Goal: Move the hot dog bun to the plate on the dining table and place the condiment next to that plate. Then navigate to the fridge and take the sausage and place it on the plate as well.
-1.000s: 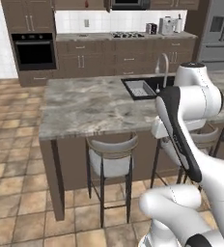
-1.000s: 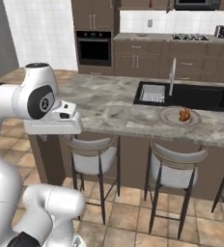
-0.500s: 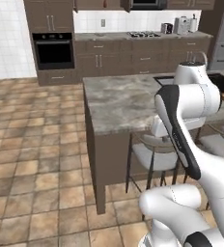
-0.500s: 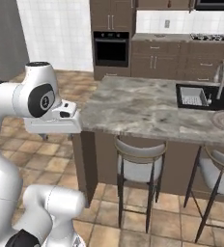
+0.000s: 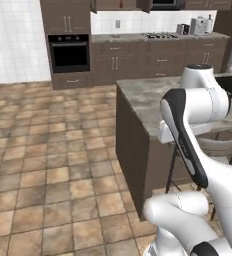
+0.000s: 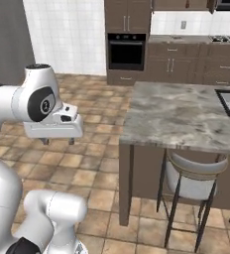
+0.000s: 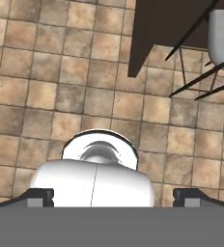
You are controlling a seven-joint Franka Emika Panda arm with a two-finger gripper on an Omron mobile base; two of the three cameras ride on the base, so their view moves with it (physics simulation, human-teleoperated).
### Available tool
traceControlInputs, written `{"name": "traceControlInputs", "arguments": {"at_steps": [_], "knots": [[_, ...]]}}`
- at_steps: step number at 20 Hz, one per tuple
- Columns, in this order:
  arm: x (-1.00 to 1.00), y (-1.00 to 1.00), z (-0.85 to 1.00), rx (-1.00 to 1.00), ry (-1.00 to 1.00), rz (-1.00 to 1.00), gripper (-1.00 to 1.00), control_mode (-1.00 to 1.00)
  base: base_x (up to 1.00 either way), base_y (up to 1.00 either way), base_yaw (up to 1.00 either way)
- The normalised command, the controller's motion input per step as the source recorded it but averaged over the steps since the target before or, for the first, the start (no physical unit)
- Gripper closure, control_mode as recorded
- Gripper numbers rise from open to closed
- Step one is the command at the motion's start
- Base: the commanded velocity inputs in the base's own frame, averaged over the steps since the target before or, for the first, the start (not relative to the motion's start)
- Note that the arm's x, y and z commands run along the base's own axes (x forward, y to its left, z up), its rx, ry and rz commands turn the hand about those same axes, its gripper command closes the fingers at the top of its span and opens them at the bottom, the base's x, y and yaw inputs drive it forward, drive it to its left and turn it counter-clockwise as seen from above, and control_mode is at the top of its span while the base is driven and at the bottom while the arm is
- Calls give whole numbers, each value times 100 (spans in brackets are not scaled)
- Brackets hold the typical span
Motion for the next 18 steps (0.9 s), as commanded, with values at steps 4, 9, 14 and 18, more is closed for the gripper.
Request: {"name": "traceControlInputs", "arguments": {"at_steps": [4, 9, 14, 18], "knots": [[0, 0, 0, 0, 0, 0, -100, 100, 85, 100, -14], [0, 0, 0, 0, 0, 0, -100, 100, 100, 100, -15], [0, 0, 0, 0, 0, 0, -100, 100, 100, 79, -14], [0, 0, 0, 0, 0, 0, -100, 100, 100, 51, -13]]}}
